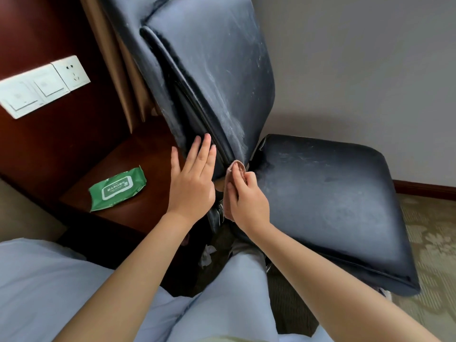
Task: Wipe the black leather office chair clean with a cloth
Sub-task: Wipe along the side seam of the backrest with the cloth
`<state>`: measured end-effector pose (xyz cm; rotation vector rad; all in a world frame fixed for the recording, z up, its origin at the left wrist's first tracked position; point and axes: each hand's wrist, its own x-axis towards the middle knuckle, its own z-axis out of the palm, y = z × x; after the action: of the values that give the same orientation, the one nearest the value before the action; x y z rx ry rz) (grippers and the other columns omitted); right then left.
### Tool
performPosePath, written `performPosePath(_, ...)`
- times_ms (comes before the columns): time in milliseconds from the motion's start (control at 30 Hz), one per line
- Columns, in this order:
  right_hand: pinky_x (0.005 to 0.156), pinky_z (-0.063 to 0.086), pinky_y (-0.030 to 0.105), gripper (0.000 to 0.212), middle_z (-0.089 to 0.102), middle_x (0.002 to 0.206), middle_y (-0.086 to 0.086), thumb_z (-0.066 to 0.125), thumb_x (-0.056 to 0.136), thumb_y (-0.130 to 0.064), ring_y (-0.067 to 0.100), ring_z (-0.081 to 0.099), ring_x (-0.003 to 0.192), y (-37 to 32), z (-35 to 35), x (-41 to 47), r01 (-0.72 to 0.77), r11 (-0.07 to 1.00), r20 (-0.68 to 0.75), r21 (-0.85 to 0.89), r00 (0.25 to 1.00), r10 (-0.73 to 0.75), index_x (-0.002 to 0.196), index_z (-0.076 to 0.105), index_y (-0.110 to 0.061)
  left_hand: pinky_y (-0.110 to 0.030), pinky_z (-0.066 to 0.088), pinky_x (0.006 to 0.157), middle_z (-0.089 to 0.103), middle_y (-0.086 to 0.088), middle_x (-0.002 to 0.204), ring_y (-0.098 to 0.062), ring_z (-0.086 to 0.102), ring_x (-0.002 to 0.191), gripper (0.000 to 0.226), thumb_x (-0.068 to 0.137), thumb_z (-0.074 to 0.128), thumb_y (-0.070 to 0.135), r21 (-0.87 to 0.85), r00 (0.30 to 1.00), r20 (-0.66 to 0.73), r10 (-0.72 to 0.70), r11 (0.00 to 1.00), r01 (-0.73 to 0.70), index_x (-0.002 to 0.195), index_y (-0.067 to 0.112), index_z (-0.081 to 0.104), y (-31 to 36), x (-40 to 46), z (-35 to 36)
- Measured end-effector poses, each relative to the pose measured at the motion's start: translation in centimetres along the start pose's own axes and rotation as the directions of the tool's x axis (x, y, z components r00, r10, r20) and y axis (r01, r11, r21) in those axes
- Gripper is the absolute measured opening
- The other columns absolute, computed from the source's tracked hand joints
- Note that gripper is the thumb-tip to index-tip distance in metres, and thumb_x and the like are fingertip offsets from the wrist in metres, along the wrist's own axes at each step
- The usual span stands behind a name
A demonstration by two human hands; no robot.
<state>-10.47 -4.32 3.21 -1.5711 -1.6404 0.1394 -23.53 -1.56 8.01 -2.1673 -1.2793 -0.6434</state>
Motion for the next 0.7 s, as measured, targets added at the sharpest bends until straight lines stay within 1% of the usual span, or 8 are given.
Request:
performPosePath(67, 0.05, 0.039, 0.029, 0.041, 0.051, 0.097, 0.004, 0.043, 0.098, -0.026, 0.018, 0.05, 0.067, 0.4, 1.0, -0.5, -0.045, 0.998, -0.003, -0.033, 0.999, 0.045, 0.136, 0.048, -0.011, -0.061, 0.021, 0.109, 0.032, -0.018, 0.152, -0.03, 0.026, 0.141, 0.064, 0.078, 0.046, 0.008, -0.013, 1.0, 0.001, 0.016, 1.0, -0.016, 0.141, -0.001, 0.038, -0.3, 0.0, 0.2)
performPosePath(200, 0.052, 0.036, 0.03, 0.042, 0.05, 0.103, 0.004, 0.038, 0.101, -0.027, 0.022, 0.053, 0.073, 1.3, 2.0, -1.8, -0.148, 0.982, 0.075, -0.12, 0.985, 0.158, 0.14, 0.043, -0.011, -0.058, 0.024, 0.11, 0.032, -0.018, 0.152, -0.03, 0.025, 0.141, 0.066, 0.076, 0.047, 0.005, -0.068, 0.999, -0.012, 0.048, 0.997, -0.048, 0.141, -0.001, 0.035, -0.7, -0.1, 0.4)
performPosePath(267, 0.05, 0.035, 0.027, 0.045, 0.052, 0.104, 0.005, 0.035, 0.1, -0.029, 0.021, 0.056, 0.072, 0.8, 1.9, -1.7, -0.13, 0.985, 0.025, -0.11, 0.991, 0.134, 0.14, 0.043, -0.009, -0.058, 0.024, 0.109, 0.032, -0.018, 0.152, -0.03, 0.025, 0.141, 0.065, 0.077, 0.045, 0.006, -0.082, 0.999, -0.015, 0.052, 0.995, -0.053, 0.141, -0.001, 0.035, -0.8, -0.2, 0.4)
performPosePath(333, 0.046, 0.032, 0.022, 0.048, 0.056, 0.099, 0.005, 0.034, 0.097, -0.029, 0.016, 0.054, 0.065, -0.3, 1.8, -1.0, -0.07, 0.993, -0.088, -0.094, 0.994, 0.062, 0.134, 0.049, -0.004, -0.058, 0.024, 0.109, 0.032, -0.018, 0.152, -0.03, 0.025, 0.141, 0.063, 0.078, 0.042, 0.006, -0.087, 0.999, -0.016, 0.05, 0.995, -0.051, 0.14, -0.001, 0.037, -0.8, -0.3, 0.5)
performPosePath(400, 0.046, 0.03, 0.021, 0.045, 0.055, 0.097, 0.006, 0.039, 0.096, -0.025, 0.015, 0.048, 0.062, -0.7, 1.9, -0.4, -0.043, 0.994, -0.134, -0.1, 0.991, 0.029, 0.134, 0.05, -0.002, -0.058, 0.025, 0.109, 0.032, -0.019, 0.152, -0.03, 0.025, 0.141, 0.062, 0.079, 0.043, 0.006, -0.092, 0.999, -0.015, 0.04, 0.995, -0.041, 0.14, -0.002, 0.038, -0.6, -0.4, 0.6)
performPosePath(467, 0.049, 0.031, 0.025, 0.046, 0.053, 0.102, 0.008, 0.043, 0.098, -0.022, 0.02, 0.051, 0.069, -0.6, 1.8, -0.6, -0.072, 0.993, -0.039, -0.095, 0.997, 0.069, 0.141, 0.041, -0.004, -0.059, 0.026, 0.109, 0.033, -0.019, 0.151, -0.031, 0.026, 0.14, 0.062, 0.079, 0.043, 0.006, -0.105, 1.0, -0.015, 0.027, 0.994, -0.029, 0.14, -0.002, 0.037, -0.4, -0.5, 0.7)
performPosePath(600, 0.055, 0.033, 0.029, 0.053, 0.047, 0.115, 0.006, 0.035, 0.101, -0.026, 0.023, 0.054, 0.084, 1.1, 2.5, -2.9, -0.13, 0.972, 0.155, -0.195, 0.975, 0.161, 0.149, 0.022, -0.009, -0.059, 0.026, 0.109, 0.033, -0.019, 0.151, -0.031, 0.027, 0.14, 0.064, 0.077, 0.043, 0.005, -0.124, 1.0, -0.007, 0.031, 0.992, -0.031, 0.14, -0.001, 0.038, -0.3, -0.6, 0.8)
performPosePath(700, 0.047, 0.037, 0.024, 0.051, 0.054, 0.107, 0.008, 0.05, 0.096, -0.019, 0.022, 0.058, 0.074, 0.6, 2.6, -2.5, -0.085, 0.985, 0.01, -0.152, 0.996, 0.088, 0.142, 0.038, -0.003, -0.058, 0.026, 0.109, 0.034, -0.019, 0.151, -0.03, 0.026, 0.14, 0.062, 0.078, 0.043, 0.005, -0.13, 0.999, -0.002, 0.048, 0.99, -0.047, 0.139, -0.001, 0.039, -0.6, -0.8, 0.8)
